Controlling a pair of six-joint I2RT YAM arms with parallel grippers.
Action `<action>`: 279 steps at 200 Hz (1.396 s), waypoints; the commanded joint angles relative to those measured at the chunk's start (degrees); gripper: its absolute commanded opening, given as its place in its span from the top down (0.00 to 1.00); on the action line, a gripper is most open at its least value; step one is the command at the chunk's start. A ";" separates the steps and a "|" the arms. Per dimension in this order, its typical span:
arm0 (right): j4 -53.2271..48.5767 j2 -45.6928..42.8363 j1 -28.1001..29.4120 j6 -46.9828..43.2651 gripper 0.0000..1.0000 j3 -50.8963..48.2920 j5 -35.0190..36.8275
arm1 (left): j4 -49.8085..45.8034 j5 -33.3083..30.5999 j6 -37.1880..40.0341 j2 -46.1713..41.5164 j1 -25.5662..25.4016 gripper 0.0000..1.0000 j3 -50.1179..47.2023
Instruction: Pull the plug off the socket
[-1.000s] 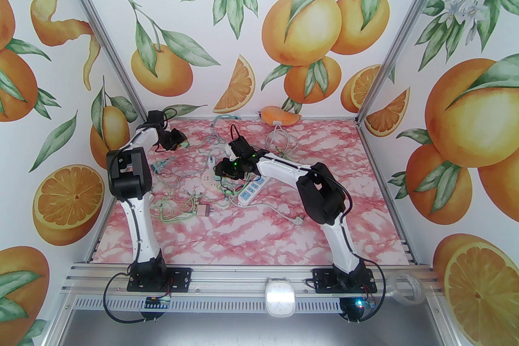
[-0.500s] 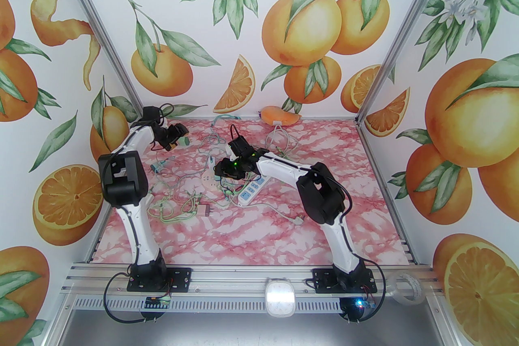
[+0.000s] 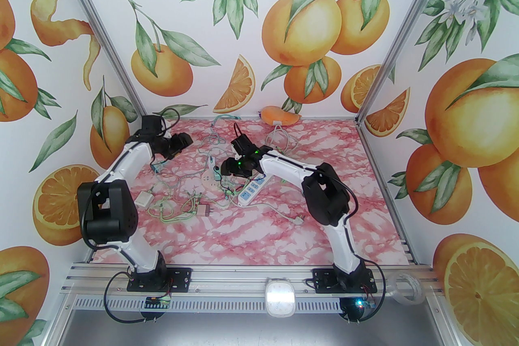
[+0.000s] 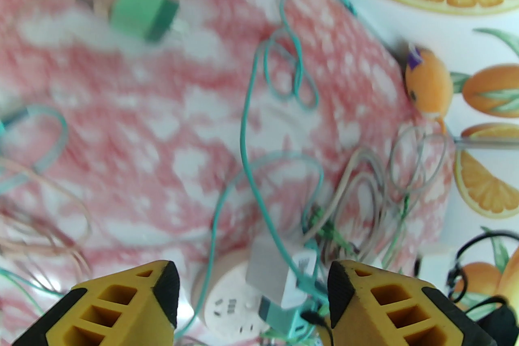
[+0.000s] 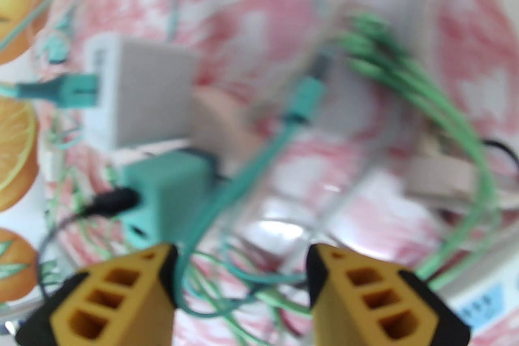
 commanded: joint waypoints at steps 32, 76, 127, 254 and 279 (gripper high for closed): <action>-2.46 -10.65 0.84 -1.04 0.51 -5.88 13.32 | 4.47 -0.60 -0.64 -10.66 -1.05 0.48 -12.00; -4.63 -7.74 3.14 -2.50 0.53 -0.67 11.62 | 9.73 2.79 -2.05 -12.89 -1.80 0.60 -18.98; -3.98 -0.75 6.84 -3.43 0.54 7.35 8.53 | 11.62 5.02 -2.71 -13.63 -2.59 0.68 -21.20; -2.10 7.28 7.96 -0.79 0.57 12.08 6.83 | 9.29 2.74 -2.19 -14.82 -2.55 0.68 -23.81; -1.63 8.60 8.23 -0.39 0.56 12.75 8.15 | 9.62 3.27 -2.44 -14.65 -2.59 0.68 -24.33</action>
